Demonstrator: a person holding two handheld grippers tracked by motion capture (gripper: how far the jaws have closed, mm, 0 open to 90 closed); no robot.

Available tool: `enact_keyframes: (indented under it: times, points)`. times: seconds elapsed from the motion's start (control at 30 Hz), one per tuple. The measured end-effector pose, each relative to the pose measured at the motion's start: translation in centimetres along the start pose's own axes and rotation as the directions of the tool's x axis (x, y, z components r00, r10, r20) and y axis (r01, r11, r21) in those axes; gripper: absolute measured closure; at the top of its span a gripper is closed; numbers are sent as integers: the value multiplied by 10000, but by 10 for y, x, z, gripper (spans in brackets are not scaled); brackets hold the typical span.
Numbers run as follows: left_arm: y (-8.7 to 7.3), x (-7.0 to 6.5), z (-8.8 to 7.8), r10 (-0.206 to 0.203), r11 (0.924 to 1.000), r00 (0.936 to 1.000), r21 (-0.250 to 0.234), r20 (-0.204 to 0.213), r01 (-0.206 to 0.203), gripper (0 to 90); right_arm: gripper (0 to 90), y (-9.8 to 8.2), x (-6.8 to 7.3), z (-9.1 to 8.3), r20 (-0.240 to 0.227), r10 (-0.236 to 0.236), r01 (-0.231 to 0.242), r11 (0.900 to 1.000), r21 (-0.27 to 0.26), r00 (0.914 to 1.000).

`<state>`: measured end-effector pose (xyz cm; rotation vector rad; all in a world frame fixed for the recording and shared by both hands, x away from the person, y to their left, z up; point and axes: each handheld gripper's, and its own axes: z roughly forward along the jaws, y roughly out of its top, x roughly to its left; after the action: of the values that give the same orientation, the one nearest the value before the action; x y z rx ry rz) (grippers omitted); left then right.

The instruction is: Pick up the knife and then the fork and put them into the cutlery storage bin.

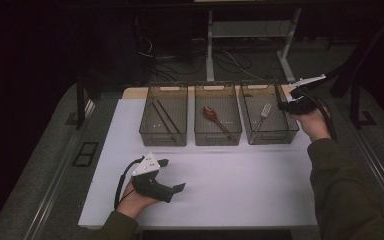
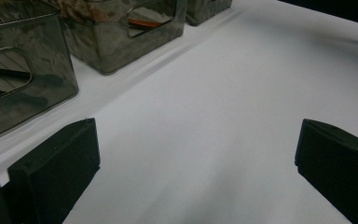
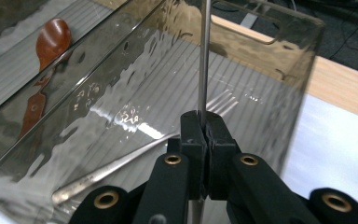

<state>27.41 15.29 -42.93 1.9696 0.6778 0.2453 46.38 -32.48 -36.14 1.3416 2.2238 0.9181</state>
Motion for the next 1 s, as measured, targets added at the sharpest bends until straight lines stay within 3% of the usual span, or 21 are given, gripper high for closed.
enact_keyframes:
  times: [0.43,0.53,0.73,1.0]
  points:
    - [1,-1,1,24,10000,10000,-33,69,-24,0,850,5,8,37,148,118,-126,9987,503,9998]
    - [1,0,1,24,10000,10000,-35,68,-23,0,797,3,9,42,127,154,-163,9971,739,9998]
    - [1,-1,2,55,10000,10000,-46,69,-54,0,728,1,8,42,-18,339,-337,9962,799,9994]
    - [1,-1,1,70,10000,10000,-41,58,-70,0,581,3,9,33,-401,584,-570,9978,341,9975]
